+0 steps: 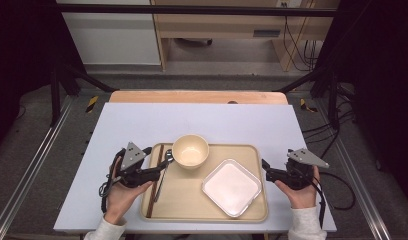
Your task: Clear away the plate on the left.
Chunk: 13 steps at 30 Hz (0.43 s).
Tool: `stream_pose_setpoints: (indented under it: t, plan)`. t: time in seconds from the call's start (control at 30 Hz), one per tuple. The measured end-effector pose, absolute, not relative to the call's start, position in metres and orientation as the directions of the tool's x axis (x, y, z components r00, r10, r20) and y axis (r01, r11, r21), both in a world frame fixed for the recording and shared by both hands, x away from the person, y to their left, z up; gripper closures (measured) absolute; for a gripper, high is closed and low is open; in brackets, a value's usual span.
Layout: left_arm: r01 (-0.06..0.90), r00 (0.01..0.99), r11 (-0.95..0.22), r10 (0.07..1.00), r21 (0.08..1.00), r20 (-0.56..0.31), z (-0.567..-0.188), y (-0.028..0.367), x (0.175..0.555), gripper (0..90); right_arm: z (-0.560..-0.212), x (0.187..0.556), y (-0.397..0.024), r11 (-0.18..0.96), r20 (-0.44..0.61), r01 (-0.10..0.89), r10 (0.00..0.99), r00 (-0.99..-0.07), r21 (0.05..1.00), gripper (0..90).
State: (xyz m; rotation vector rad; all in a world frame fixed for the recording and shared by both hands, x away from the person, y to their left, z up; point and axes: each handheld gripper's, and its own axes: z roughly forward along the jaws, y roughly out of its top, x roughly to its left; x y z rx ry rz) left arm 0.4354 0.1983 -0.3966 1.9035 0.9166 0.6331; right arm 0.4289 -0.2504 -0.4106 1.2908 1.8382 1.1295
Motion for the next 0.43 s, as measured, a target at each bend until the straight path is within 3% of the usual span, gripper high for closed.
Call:
stream_pose_setpoints:
  t: [0.43]
  plan:
    - [0.382,0.512,-0.257,0.858,0.888,0.028,-0.407,0.236,0.442,25.8,-0.411,0.429,-0.252,0.152,-0.005,0.423,0.945,-0.328,0.893,4.7]
